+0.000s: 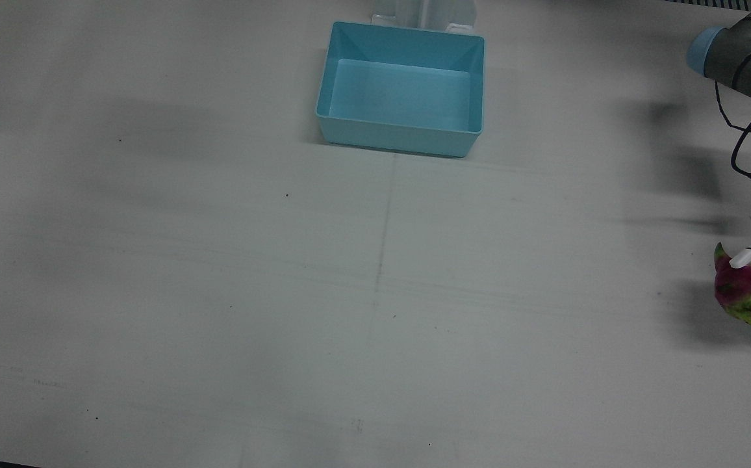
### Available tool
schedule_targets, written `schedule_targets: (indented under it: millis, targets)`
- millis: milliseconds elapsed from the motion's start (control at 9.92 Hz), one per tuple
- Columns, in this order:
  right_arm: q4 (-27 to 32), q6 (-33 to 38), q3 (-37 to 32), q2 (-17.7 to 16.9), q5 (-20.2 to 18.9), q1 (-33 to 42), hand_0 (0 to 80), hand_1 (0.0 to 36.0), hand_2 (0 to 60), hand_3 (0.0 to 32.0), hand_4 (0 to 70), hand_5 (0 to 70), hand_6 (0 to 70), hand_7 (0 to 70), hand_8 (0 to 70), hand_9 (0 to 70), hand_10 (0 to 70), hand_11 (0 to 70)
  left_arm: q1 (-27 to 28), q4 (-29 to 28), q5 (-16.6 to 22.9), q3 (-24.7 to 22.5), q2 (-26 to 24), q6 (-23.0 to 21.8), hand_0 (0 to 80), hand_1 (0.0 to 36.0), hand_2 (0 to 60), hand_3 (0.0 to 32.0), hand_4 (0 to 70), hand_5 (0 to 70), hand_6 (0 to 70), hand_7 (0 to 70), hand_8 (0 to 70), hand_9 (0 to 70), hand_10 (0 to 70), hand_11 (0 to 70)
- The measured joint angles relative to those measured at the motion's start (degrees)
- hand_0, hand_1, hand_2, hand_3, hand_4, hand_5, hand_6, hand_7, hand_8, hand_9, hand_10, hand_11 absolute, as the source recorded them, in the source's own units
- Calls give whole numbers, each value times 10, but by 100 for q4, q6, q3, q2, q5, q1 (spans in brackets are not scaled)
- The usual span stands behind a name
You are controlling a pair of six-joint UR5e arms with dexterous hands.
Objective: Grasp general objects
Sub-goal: 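Close the left hand around the dragon fruit and lift it, then carry the dragon fruit with the left hand toward the blue tray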
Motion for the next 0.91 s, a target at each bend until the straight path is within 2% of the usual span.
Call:
schedule_targets:
  millis: [101,303,403,504,605,807,908]
  targets:
    - [0,2,0,0,0,0,0,0,0,0,0,0,0,0,0,0,0,0,1,-176,100,5,5,-258,94,0,422,0,700,700,700,700,700,700,700,700]
    - [0,2,1,0,0,0,0,0,0,0,0,0,0,0,0,0,0,0,-16,-854,432,20,56,-649,74,0,432,0,700,700,700,700,700,700,700,700]
    - [0,-1,1,0,0,-1,0,0,0,0,0,0,0,0,0,0,0,0,-26,-1524,591,51,194,-860,82,0,461,0,700,700,700,700,700,700,700,700]
    - [0,-3,1,0,0,-1,0,0,0,0,0,0,0,0,0,0,0,0,-24,-2437,762,169,377,-1081,79,0,468,0,700,700,700,700,700,700,700,700]
    - [0,-3,1,0,0,0,0,0,0,0,0,0,0,0,0,0,0,0,-21,-3234,1006,297,496,-1298,79,0,440,0,700,698,700,700,700,700,700,700]
    - [0,-4,1,0,0,0,0,0,0,0,0,0,0,0,0,0,0,0,-30,-4274,1680,411,544,-1606,184,0,466,0,700,700,700,700,700,700,700,700]
    - [0,-4,1,0,0,0,0,0,0,0,0,0,0,0,0,0,0,0,-40,-4633,1946,378,540,-1751,415,0,301,0,700,700,700,700,700,700,700,700]
